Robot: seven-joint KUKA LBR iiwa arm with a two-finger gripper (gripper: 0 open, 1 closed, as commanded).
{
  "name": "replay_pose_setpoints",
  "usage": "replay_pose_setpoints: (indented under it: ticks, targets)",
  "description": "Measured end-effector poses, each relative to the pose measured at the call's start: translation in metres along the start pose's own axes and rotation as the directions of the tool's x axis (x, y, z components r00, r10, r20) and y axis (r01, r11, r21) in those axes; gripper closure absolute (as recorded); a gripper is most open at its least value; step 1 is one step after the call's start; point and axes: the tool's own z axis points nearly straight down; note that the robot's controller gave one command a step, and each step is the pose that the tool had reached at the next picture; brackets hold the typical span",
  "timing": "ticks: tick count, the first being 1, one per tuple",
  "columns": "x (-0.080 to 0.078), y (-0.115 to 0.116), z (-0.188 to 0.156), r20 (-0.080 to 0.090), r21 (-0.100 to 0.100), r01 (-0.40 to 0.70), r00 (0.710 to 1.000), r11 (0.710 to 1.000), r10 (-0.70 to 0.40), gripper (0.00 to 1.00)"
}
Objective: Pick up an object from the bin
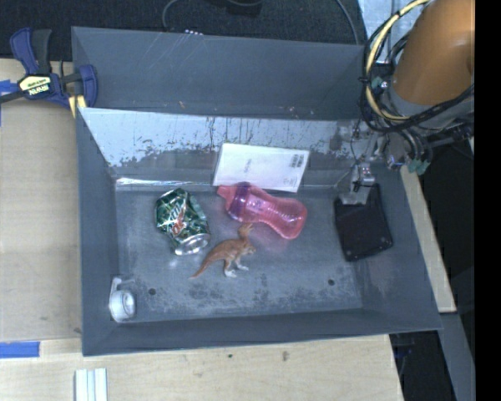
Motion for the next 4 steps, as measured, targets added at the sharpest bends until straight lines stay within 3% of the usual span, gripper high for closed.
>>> replay_pose_setpoints:
  ticks: [1, 2, 3, 4]
  targets:
    - [-0.001, 0.000, -0.005, 0.008, 0.001, 0.002, 1.000, 1.000, -0.002, 0.00]
    - [0.028, 0.016, 0.034, 0.012, 0.002, 0.027, 1.000, 1.000, -0.027, 0.00]
    - [0.042, 0.028, 0.068, 0.005, 0.001, 0.101, 0.995, 0.995, -0.101, 0.00]
    - [0.060, 0.043, 0.108, 0.018, 0.003, 0.074, 0.997, 0.997, -0.074, 0.00]
